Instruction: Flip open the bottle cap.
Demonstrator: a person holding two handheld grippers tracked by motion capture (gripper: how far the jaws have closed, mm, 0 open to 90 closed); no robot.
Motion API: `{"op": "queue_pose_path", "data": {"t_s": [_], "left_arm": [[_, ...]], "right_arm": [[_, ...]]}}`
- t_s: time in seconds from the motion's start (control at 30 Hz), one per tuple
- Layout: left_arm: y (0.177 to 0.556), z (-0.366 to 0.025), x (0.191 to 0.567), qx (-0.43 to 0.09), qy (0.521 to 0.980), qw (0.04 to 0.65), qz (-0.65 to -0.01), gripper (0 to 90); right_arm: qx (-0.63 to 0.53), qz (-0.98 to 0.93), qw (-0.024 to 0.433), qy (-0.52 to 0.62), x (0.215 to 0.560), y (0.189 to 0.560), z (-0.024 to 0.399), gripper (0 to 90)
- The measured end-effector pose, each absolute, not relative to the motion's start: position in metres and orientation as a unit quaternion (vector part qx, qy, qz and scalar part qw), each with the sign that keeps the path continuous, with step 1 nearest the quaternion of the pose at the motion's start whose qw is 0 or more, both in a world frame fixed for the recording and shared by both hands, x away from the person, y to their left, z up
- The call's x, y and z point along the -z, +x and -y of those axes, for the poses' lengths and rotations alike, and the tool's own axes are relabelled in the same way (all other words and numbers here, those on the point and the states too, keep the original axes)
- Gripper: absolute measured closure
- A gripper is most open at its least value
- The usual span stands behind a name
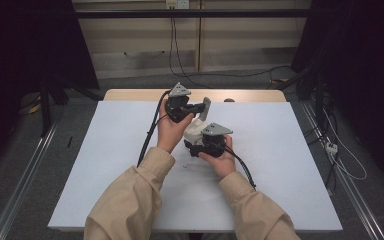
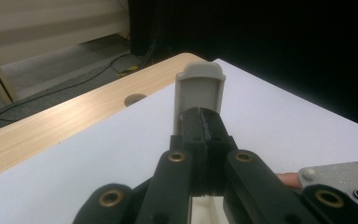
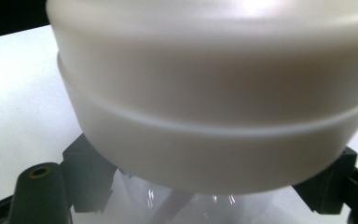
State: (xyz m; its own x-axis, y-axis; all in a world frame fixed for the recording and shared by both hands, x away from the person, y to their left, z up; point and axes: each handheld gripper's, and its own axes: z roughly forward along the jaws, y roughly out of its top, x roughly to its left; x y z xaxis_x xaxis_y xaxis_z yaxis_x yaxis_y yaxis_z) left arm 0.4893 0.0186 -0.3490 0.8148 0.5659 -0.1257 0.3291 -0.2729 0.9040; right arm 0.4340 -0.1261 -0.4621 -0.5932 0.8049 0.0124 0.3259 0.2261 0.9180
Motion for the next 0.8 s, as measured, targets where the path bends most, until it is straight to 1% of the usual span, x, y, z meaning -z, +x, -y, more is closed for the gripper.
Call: {"op": "queue_pose_path", "data": {"t_s": [0.8], "left_arm": [[0.497, -0.007, 0.359, -0.108, 0.801, 0.516, -0.282, 90.0]], "right_arm": [[-0.494, -0.744, 0.241, 0.381, 0.462, 0.435, 0.127, 19.2]]}}
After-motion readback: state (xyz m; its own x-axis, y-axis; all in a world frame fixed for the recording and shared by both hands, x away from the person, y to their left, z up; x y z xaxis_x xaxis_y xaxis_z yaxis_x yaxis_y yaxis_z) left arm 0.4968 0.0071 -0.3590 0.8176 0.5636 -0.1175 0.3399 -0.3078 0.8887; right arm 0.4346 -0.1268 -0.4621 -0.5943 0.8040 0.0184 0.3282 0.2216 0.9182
